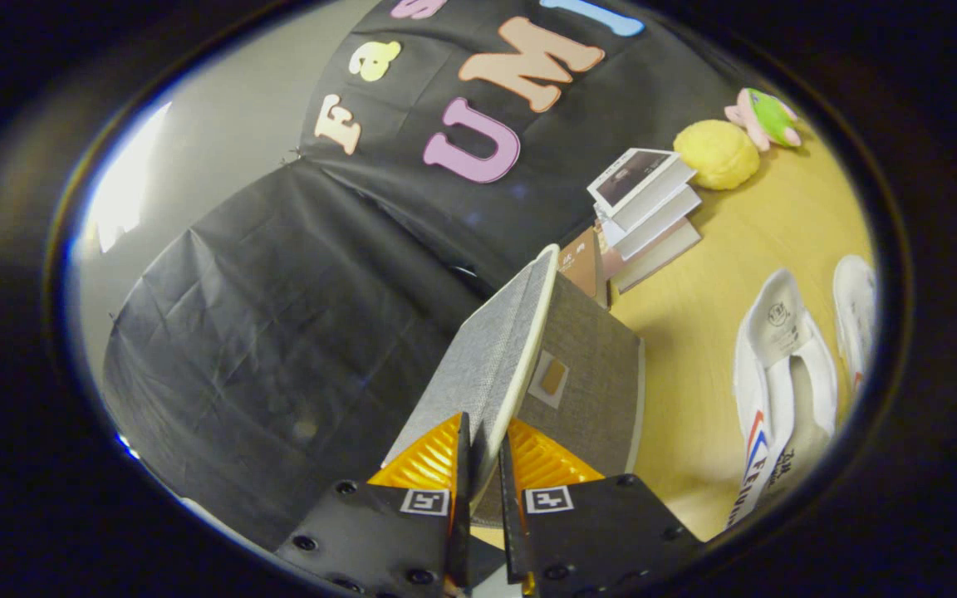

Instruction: Open the storage box then place both shoes into the box .Put the left shoe in first, then the right shoe, with the right side of both shoes facing outward in a uniform manner.

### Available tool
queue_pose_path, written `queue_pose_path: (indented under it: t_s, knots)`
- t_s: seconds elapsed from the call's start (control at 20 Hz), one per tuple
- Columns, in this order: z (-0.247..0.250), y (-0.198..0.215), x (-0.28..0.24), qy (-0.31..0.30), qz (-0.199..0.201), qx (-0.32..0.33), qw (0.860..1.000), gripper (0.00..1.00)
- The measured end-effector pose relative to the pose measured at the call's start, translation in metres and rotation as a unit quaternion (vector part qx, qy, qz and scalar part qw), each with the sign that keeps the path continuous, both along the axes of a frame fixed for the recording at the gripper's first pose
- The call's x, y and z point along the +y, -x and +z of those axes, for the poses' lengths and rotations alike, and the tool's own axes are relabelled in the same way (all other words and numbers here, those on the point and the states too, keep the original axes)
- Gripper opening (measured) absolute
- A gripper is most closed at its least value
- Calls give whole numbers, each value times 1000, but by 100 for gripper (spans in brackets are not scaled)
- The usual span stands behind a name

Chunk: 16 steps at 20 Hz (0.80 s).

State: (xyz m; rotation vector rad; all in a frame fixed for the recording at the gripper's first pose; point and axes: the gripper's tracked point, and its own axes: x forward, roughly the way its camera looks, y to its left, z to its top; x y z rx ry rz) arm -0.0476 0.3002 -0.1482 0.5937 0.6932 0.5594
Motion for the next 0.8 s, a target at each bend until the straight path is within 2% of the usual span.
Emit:
queue_pose_path:
  t_s: [0.25,0.6,0.8]
  knots:
    - [13,0,5,66,-7,-31,997,20]
    - [63,3,46,42,13,-71,997,21]
    - [110,14,96,18,46,-117,992,21]
